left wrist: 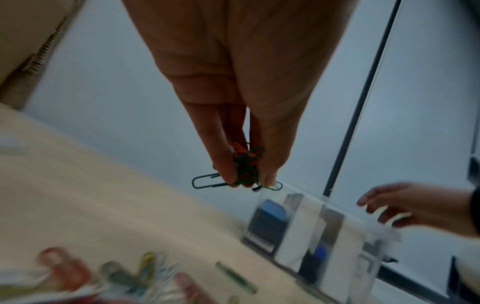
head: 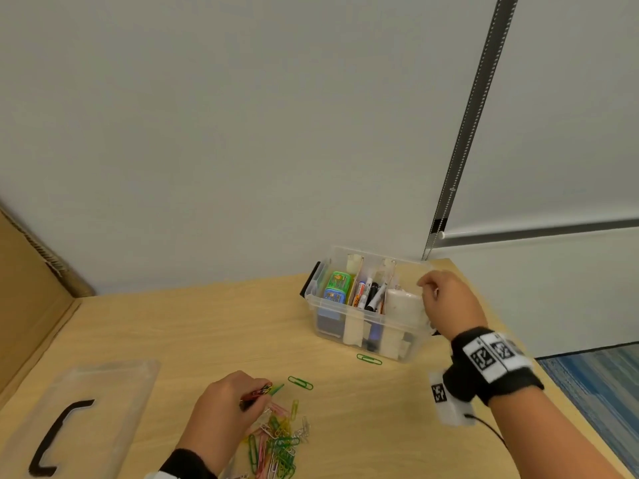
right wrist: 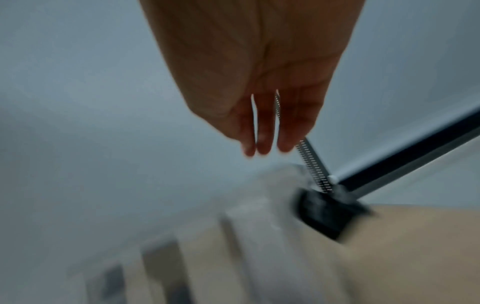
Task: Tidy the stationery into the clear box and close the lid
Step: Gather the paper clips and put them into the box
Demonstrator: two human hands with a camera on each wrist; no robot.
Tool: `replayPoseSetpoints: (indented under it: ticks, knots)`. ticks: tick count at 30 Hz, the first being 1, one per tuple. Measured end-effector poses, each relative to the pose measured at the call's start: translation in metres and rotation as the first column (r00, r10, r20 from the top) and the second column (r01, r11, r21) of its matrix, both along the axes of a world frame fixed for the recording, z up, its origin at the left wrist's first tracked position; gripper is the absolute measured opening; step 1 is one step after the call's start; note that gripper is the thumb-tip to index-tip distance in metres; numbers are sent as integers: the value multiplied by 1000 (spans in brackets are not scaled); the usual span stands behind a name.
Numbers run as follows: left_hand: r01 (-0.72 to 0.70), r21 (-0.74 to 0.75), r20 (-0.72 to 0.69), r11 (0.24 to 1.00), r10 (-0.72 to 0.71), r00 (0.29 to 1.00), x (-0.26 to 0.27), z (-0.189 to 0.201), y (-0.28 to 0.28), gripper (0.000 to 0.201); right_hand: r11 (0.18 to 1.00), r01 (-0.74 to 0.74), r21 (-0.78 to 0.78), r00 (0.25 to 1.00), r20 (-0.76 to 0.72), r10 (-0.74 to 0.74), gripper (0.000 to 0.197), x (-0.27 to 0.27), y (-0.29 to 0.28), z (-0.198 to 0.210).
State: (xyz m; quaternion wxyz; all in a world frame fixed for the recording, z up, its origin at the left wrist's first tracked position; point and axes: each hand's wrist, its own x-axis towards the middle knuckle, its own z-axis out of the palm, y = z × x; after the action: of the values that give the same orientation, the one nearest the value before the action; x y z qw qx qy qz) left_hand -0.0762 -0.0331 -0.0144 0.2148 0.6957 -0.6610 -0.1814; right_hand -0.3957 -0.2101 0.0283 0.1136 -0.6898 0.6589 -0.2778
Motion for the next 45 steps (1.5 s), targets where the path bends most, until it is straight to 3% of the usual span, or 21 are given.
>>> replayPoseSetpoints:
  ticks: [2, 4, 6, 11, 18, 22, 25, 27, 30, 34, 36, 38, 40, 43, 45]
  knots:
    - [47, -48, -29, 998, -48, 998, -12, 16, -7, 22, 999, 37, 7, 999, -35, -37, 37, -9, 11, -23]
    - [120, -114, -58, 986, -127, 990, -32, 34, -21, 23, 993, -2, 117, 999, 41, -2, 50, -11, 19, -44]
    - [196, -166, -53, 967, -207, 977, -59, 53, -42, 24, 994, -26, 103, 991, 134, 12, 52, -10, 21, -56]
    - [352, -198, 80, 915, -342, 936, -145, 84, -114, 24, 1000, -18, 17, 987, 159, 15, 52, -9, 19, -66]
    - [404, 175, 311, 898, -439, 843, -216, 66, -192, 19, 1000, 1, -5, 988, 153, 0, 51, -7, 22, -68]
    - [402, 404, 344, 822, -543, 766, -225, 54, -210, 23, 1000, 1, -16, 984, 178, 2, 51, -7, 21, -71]
    - [429, 461, 353, 777, -604, 714, -226, 59, -212, 28, 1000, 9, -26, 982, 189, -4, 51, -7, 20, -71]
    - [449, 418, 331, 790, -593, 734, -223, 66, -209, 28, 999, 8, -38, 984, 177, -2, 50, -7, 20, -72]
    - [473, 183, 213, 862, -504, 837, -201, 81, -189, 32, 1000, -5, -31, 989, 144, 9, 50, -8, 20, -69]
    - [347, -143, -13, 927, -352, 936, -142, 85, -144, 33, 999, 32, 11, 989, 144, -34, 51, -7, 23, -59]
    - [283, -211, -29, 936, -295, 955, -105, 75, -120, 30, 993, 74, -91, 978, 200, -55, 49, 2, 34, -47]
    - [216, -203, -10, 955, -222, 975, -68, 59, -100, 28, 962, 16, -272, 971, 233, 50, 37, 16, 52, -36]
    - [144, -133, 29, 981, -141, 990, -32, 39, -78, 27, 924, -200, -327, 956, 142, 257, 22, 34, 70, -36]
    - [56, 10, 116, 998, -57, 992, 10, 4, -49, 24, 908, -414, -66, 910, -29, 413, 23, 57, 78, -62]
    - [33, 126, 168, 991, -54, 984, 28, -17, -34, 25, 919, -319, 231, 919, -159, 359, 42, 67, 73, -83]
